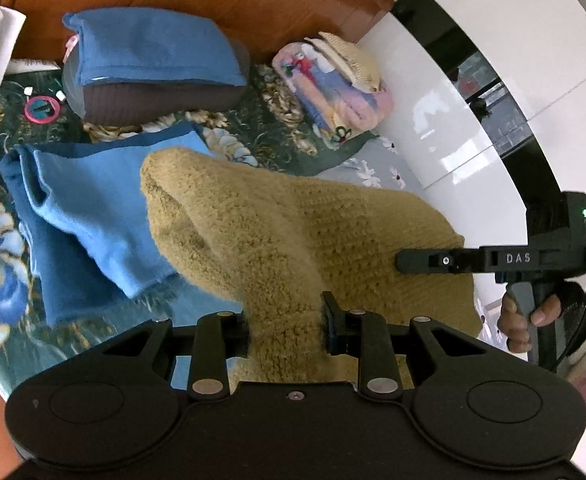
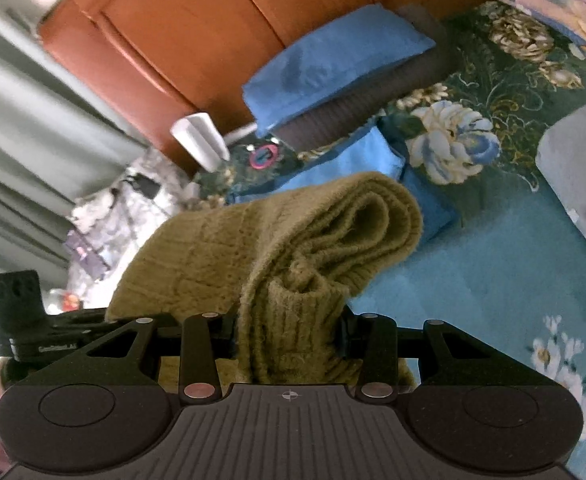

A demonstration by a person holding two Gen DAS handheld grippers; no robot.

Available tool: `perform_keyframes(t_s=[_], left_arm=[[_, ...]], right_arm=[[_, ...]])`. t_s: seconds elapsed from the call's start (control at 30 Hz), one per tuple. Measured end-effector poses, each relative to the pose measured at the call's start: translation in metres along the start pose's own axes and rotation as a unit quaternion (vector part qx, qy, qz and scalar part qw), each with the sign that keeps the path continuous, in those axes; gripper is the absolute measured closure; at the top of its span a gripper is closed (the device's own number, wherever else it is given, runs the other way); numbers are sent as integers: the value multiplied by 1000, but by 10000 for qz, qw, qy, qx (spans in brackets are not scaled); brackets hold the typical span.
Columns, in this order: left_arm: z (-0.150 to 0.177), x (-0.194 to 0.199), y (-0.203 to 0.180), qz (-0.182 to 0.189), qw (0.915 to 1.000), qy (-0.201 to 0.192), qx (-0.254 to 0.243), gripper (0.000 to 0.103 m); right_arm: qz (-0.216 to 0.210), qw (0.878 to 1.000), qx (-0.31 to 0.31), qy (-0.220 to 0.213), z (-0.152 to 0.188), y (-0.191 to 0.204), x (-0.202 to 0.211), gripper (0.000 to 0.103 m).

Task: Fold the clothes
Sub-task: 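Lift the folded sweater with both grippers and carry it toward the blue clothes stack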

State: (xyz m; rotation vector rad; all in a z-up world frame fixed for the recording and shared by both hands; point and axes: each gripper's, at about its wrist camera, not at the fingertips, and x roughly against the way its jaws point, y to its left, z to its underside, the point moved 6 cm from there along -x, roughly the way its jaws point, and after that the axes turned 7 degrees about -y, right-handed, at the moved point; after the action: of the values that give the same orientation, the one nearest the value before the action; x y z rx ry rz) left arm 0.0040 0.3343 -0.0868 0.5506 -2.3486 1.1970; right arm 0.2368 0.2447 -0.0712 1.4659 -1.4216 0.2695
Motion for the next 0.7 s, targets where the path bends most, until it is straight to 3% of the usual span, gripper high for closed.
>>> perform_keyframes(t_s=[0.33,0.7], left_arm=[[-74,-54,93,-397,9991,115,116,76],[-107,-106,157,-926,9953,56,282,76]], right_arm=[[61,9976,154,674,-89,-2,-123,65],[57,9891,692,1299,-150,-20,-234,65]])
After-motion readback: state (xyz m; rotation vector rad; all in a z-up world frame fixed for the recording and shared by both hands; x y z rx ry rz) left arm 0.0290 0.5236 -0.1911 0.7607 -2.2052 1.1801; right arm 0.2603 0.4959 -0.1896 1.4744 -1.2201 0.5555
